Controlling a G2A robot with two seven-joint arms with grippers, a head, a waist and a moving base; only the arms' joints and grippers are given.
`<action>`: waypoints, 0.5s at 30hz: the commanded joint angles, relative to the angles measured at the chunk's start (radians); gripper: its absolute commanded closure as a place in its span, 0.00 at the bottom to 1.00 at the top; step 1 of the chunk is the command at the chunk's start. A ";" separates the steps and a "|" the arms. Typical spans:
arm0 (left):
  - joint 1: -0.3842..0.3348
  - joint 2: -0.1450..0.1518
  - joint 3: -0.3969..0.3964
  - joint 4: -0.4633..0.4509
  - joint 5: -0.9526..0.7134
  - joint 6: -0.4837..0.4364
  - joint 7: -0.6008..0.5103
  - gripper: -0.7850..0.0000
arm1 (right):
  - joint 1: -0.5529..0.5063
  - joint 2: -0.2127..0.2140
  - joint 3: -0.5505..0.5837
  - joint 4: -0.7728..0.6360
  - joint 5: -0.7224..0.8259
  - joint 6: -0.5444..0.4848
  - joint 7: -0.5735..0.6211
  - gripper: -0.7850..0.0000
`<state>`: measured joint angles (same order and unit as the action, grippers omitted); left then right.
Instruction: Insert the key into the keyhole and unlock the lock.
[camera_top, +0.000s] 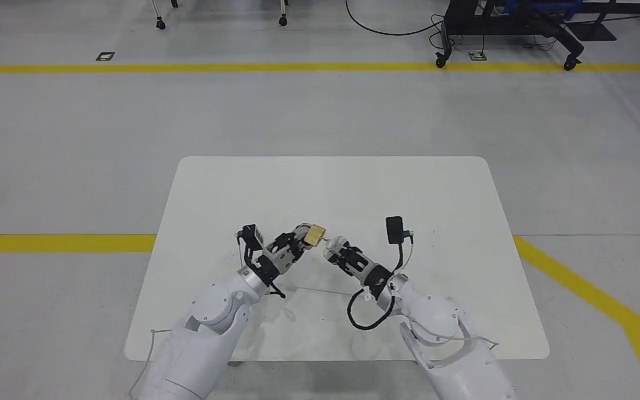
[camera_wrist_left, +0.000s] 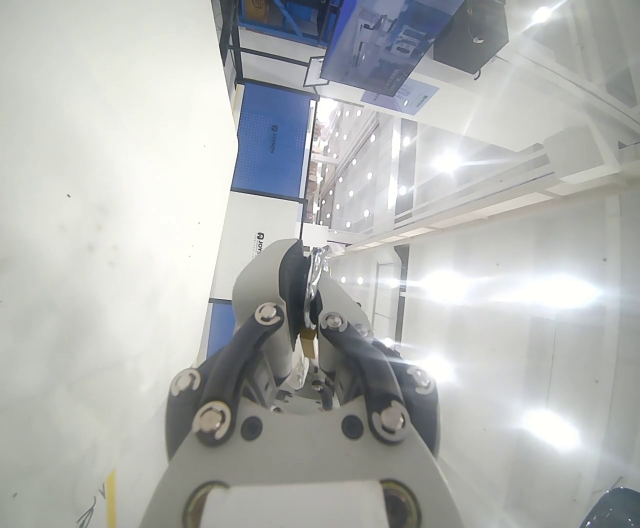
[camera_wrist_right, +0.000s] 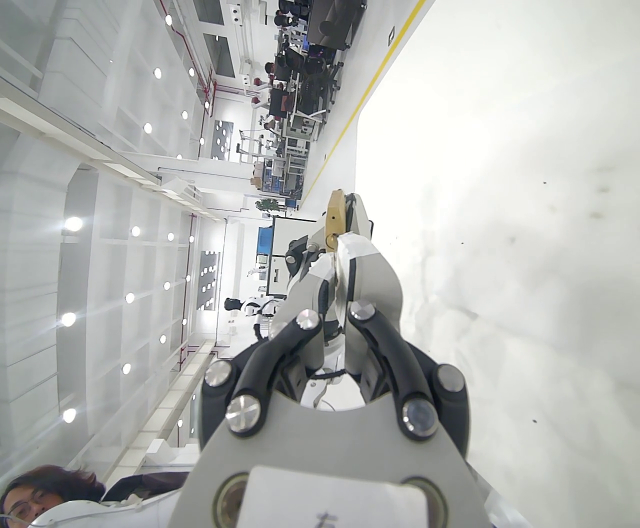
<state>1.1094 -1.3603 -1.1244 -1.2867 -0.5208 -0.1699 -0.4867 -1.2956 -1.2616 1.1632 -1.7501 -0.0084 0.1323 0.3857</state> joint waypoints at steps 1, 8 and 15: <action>0.003 0.001 -0.002 -0.004 0.016 -0.003 0.004 1.00 | 0.001 -0.001 -0.003 0.000 -0.003 0.003 -0.001 1.00; 0.013 0.005 -0.009 -0.010 0.062 -0.010 -0.016 1.00 | 0.004 -0.003 -0.016 -0.001 -0.015 0.020 -0.004 1.00; 0.018 0.005 -0.009 -0.009 0.075 -0.019 -0.023 1.00 | 0.001 -0.004 -0.018 -0.003 -0.018 0.025 -0.006 0.82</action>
<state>1.1271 -1.3547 -1.1335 -1.2961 -0.4456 -0.1881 -0.5090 -1.2934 -1.2658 1.1448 -1.7524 -0.0276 0.1572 0.3803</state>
